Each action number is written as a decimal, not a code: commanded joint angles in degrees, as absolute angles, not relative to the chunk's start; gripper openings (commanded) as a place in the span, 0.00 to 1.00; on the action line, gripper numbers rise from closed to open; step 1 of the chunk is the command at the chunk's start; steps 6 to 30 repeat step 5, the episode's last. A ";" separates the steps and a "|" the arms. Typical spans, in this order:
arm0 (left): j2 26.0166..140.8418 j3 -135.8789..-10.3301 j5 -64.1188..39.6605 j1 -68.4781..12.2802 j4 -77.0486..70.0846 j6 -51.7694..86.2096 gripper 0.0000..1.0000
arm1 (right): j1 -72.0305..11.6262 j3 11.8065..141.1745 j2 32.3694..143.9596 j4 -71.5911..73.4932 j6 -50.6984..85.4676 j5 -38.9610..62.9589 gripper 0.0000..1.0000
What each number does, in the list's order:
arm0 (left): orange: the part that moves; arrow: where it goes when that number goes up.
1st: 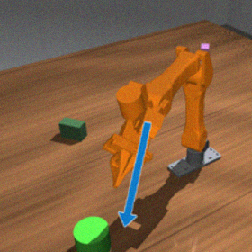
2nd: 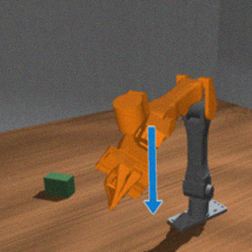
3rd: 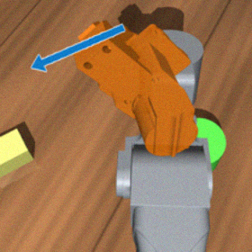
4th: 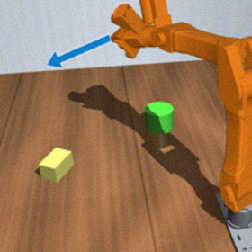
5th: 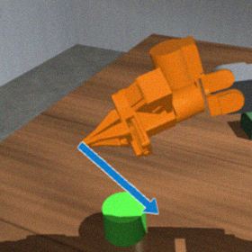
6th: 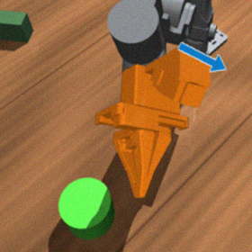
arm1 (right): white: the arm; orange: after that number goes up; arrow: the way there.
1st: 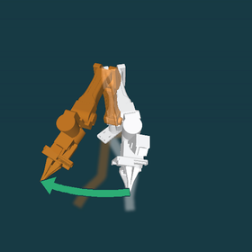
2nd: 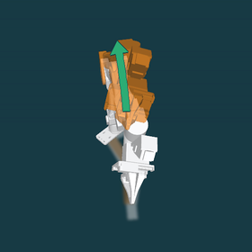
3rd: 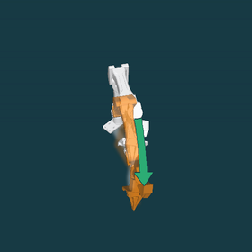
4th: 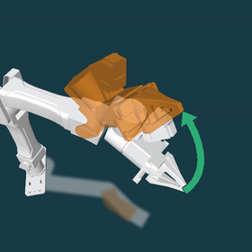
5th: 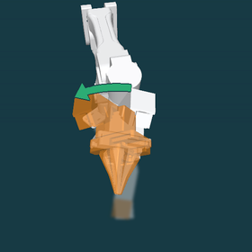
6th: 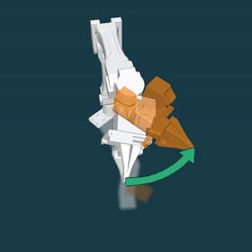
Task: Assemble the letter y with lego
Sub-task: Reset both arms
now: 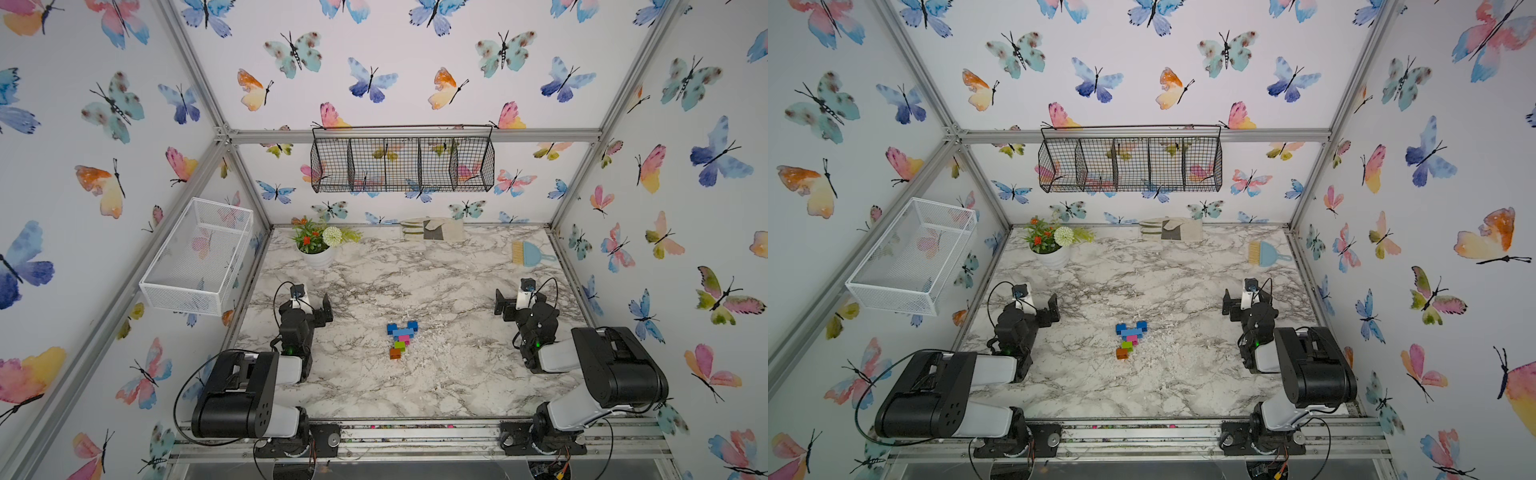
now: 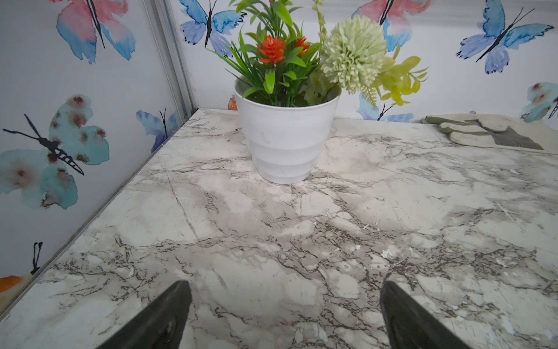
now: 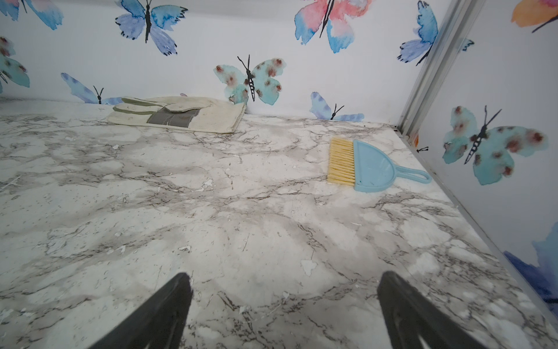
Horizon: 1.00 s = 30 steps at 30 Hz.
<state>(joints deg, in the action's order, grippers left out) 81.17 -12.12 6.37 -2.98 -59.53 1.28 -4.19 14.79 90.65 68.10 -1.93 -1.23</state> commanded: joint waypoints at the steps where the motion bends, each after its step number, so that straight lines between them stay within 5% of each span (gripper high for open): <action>1: 80.54 -12.31 5.28 -2.53 -60.73 0.79 0.98 | -4.22 15.41 90.53 67.19 -1.32 -0.47 0.99; 30: 80.59 -12.34 5.33 -2.49 -60.69 0.80 0.98 | -4.22 15.44 90.53 67.16 -1.27 -0.44 0.99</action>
